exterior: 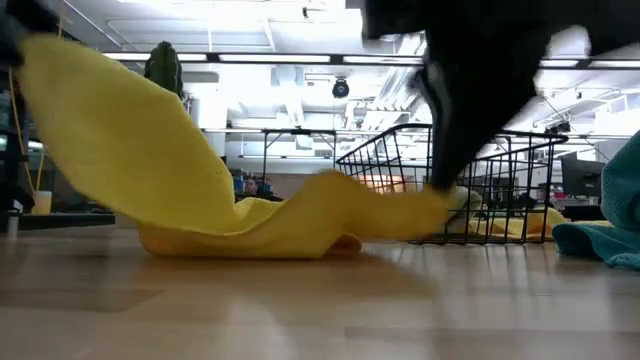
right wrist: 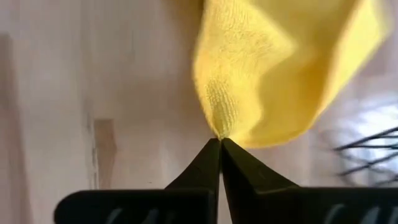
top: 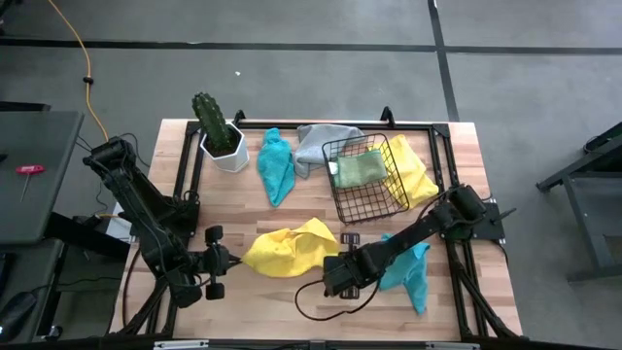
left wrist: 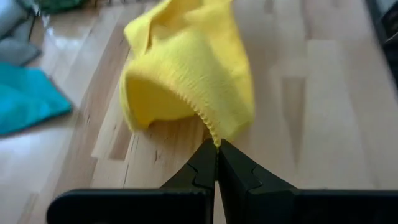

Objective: Fold microfiber towels
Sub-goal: Fold the bottom yellow microfiber towel

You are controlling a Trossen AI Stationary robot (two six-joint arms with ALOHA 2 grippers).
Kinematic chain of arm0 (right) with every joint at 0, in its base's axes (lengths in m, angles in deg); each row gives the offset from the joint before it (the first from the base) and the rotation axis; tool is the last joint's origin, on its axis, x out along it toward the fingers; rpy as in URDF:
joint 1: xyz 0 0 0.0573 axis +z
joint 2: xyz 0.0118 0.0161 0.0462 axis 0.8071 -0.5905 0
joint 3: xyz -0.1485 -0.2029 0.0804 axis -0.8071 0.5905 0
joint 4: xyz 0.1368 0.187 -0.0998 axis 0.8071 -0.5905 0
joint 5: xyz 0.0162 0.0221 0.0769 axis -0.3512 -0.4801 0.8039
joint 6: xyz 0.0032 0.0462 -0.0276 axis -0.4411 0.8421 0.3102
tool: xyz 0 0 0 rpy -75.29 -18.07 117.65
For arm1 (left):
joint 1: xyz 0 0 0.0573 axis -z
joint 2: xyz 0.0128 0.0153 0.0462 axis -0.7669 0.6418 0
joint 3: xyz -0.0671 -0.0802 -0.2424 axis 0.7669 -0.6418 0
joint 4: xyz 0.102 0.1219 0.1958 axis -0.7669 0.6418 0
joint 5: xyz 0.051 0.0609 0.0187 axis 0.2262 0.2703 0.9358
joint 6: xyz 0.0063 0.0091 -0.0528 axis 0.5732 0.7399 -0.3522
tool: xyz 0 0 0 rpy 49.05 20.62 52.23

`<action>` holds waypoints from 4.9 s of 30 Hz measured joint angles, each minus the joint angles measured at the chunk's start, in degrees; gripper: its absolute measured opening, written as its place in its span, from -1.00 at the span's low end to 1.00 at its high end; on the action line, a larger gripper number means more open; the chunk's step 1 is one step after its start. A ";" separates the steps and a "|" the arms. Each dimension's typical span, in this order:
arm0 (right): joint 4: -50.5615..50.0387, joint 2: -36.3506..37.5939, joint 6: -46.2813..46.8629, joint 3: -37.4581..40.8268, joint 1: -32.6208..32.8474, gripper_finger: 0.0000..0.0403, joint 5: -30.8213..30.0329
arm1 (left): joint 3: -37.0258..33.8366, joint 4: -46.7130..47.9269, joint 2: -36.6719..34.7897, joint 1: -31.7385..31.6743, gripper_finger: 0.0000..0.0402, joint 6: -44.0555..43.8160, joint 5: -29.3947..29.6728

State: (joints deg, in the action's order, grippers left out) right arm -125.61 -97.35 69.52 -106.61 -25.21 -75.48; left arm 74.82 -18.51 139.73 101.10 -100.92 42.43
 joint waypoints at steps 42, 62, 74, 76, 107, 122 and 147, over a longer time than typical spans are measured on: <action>-37.56 -0.11 9.31 -41.26 7.48 -1.00 -21.22 | 29.25 41.39 -12.47 7.00 -1.00 -11.25 3.01; -37.96 0.09 30.08 -43.28 16.57 -1.00 -16.43 | 32.18 28.91 1.88 19.60 -1.00 -24.39 3.38; -29.66 -0.01 33.49 -28.58 10.23 -1.00 -1.43 | 18.87 39.98 3.30 20.65 -1.00 -52.06 -3.91; -27.13 0.00 32.94 -25.73 9.35 -1.00 -0.11 | 16.51 39.56 3.30 20.98 -1.00 -54.84 -4.44; -4.28 0.00 28.67 0.95 -3.86 -1.00 -7.87 | -5.19 33.98 3.45 8.54 -1.00 -59.25 1.59; -4.69 0.00 26.42 -3.84 -0.50 -1.00 -9.40 | -0.73 28.48 3.45 11.46 -1.00 -57.43 1.13; 8.78 -0.03 27.49 -3.78 8.59 -1.00 -7.15 | 3.46 16.02 3.45 17.09 -1.00 -58.20 -10.92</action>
State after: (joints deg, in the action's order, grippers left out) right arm -116.83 -97.39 97.01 -110.38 -16.62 -82.63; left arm 78.28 -2.49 143.18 118.19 -159.11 31.51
